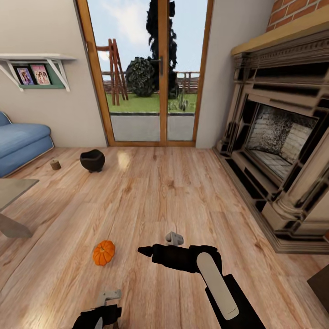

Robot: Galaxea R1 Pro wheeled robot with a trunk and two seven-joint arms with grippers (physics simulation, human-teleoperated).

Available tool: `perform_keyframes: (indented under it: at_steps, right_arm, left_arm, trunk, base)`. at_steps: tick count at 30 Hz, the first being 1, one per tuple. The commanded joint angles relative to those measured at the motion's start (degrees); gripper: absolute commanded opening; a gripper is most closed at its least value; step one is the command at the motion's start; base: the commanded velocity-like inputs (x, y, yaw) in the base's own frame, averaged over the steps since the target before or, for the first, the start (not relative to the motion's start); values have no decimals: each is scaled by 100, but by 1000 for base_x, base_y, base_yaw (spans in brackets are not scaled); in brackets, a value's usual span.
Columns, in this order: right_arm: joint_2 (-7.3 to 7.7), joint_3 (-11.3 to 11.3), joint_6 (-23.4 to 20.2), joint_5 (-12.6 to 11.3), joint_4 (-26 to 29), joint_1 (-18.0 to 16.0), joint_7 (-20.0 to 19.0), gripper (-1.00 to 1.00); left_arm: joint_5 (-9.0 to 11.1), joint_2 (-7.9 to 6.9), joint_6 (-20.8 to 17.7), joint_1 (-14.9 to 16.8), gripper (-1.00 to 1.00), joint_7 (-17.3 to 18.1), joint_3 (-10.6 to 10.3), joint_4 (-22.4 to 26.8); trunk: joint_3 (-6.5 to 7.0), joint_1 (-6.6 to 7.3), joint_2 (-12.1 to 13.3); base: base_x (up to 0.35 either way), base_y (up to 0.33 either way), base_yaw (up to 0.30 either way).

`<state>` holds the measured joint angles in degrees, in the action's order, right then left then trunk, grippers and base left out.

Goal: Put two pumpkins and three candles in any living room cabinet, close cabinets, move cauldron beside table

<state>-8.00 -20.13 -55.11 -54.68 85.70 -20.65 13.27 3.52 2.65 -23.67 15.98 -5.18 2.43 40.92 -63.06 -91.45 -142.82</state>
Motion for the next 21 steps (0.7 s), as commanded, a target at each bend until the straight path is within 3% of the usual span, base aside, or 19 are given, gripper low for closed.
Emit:
perform_keyframes:
  at_steps: [1,6,21]
  right_arm:
    - [0,1,0,0,0,-1,0,100]
    - [-7,3,2,1,-114,-1,8,100]
    - [-2,9,1,1,-167,-1,9,100]
  left_arm:
    - [0,-11,47,4,100,0,0,-5]
    - [6,-13,281,4,100,-13,2,-13]
    - [8,-29,336,2,100,-521,3,-45]
  trunk:
    - [-18,-23,-42]
    - [-129,-35,-48]
    - [-462,-74,-68]
  base:
    - [0,0,0]
    - [0,0,0]
    - [0,0,0]
